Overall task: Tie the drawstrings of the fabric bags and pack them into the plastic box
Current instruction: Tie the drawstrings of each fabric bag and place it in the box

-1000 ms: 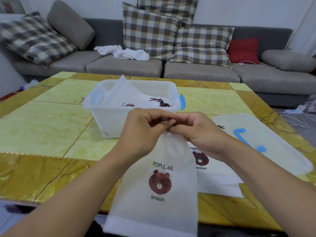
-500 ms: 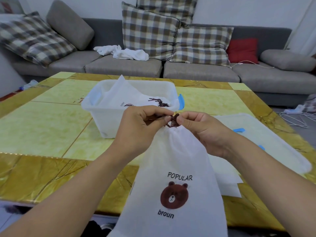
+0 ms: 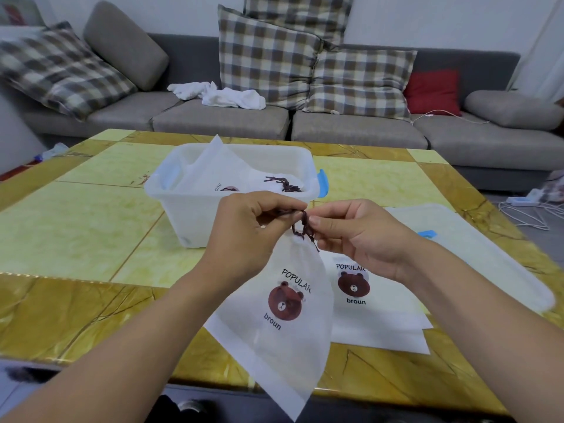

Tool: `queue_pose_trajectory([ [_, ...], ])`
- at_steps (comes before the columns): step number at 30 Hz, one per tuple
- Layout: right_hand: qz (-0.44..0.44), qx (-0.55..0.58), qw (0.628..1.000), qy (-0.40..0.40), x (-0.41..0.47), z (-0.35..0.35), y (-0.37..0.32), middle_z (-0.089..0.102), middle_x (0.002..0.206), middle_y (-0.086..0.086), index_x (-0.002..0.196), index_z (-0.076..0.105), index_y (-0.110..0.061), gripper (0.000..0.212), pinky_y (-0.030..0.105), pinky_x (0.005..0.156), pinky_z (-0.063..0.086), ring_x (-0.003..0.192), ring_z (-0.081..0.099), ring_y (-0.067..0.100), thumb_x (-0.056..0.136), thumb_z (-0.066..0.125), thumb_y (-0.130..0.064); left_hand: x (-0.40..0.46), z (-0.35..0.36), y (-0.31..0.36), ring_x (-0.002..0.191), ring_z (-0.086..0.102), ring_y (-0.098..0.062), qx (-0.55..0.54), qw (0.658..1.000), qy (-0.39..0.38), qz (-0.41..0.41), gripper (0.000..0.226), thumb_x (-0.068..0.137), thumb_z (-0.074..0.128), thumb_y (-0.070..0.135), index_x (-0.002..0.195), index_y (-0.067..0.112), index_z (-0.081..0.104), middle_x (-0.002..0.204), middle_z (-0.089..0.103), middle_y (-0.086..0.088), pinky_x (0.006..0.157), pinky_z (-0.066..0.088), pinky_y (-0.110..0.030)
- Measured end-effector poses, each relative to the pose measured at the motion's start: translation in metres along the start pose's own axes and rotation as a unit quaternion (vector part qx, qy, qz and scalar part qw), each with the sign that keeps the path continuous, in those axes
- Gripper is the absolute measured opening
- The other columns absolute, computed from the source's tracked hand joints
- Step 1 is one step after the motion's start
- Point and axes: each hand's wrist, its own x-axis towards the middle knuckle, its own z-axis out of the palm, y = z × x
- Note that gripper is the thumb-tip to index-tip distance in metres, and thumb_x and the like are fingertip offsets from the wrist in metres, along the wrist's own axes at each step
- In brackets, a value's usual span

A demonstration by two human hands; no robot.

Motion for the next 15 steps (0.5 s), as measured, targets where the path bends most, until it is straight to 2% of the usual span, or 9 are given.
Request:
queue_pose_trajectory([
  [4, -0.045, -0.153, 0.987, 0.036, -0.0015, -0.0033, -0.004, 0.073, 0.087, 0.01, 0.096, 0.075, -0.002, 0.01, 0.02, 0.07, 0.055, 0.075, 0.065, 0.014, 0.088, 0.07, 0.001, 0.0003, -0.0018, -0.0011, 0.078, 0.071, -0.001, 0.01, 1.0, -0.01, -0.001, 0.019, 0.084, 0.076, 0.002, 0.092, 0.019, 0.079, 0.085, 0.074, 0.017, 0.077, 0.057, -0.02],
  [6, -0.061, -0.177, 0.981, 0.044, -0.0022, -0.0048, -0.0062, 0.072, 0.085, 0.011, 0.092, 0.074, -0.003, 0.007, 0.019, 0.072, 0.055, 0.074, 0.063, 0.014, 0.089, 0.069, 0.002, 0.0003, -0.0031, -0.0006, 0.076, 0.071, -0.001, 0.01, 1.0, -0.022, -0.006, 0.021, 0.085, 0.076, 0.002, 0.091, 0.021, 0.079, 0.083, 0.074, 0.017, 0.075, 0.056, -0.017],
  [10, -0.072, -0.04, 0.995, 0.049, -0.0024, -0.0045, -0.0082, 0.07, 0.086, 0.007, 0.092, 0.07, -0.006, 0.012, 0.02, 0.07, 0.053, 0.074, 0.062, 0.013, 0.087, 0.068, 0.004, -0.0014, -0.0041, 0.0015, 0.076, 0.072, -0.001, -0.007, 0.999, -0.044, -0.022, 0.028, 0.085, 0.075, 0.003, 0.087, 0.031, 0.077, 0.082, 0.076, 0.016, 0.076, 0.056, -0.019],
  [15, -0.008, 0.071, 0.997, 0.015, -0.0009, -0.0072, -0.0093, 0.061, 0.082, 0.005, 0.099, 0.068, -0.009, 0.018, 0.019, 0.056, 0.048, 0.065, 0.055, 0.011, 0.084, 0.067, 0.001, 0.0003, -0.0028, -0.0002, 0.075, 0.071, 0.0, 0.004, 0.999, -0.014, -0.032, 0.018, 0.085, 0.075, 0.001, 0.091, 0.017, 0.08, 0.082, 0.076, 0.013, 0.076, 0.056, -0.017],
])
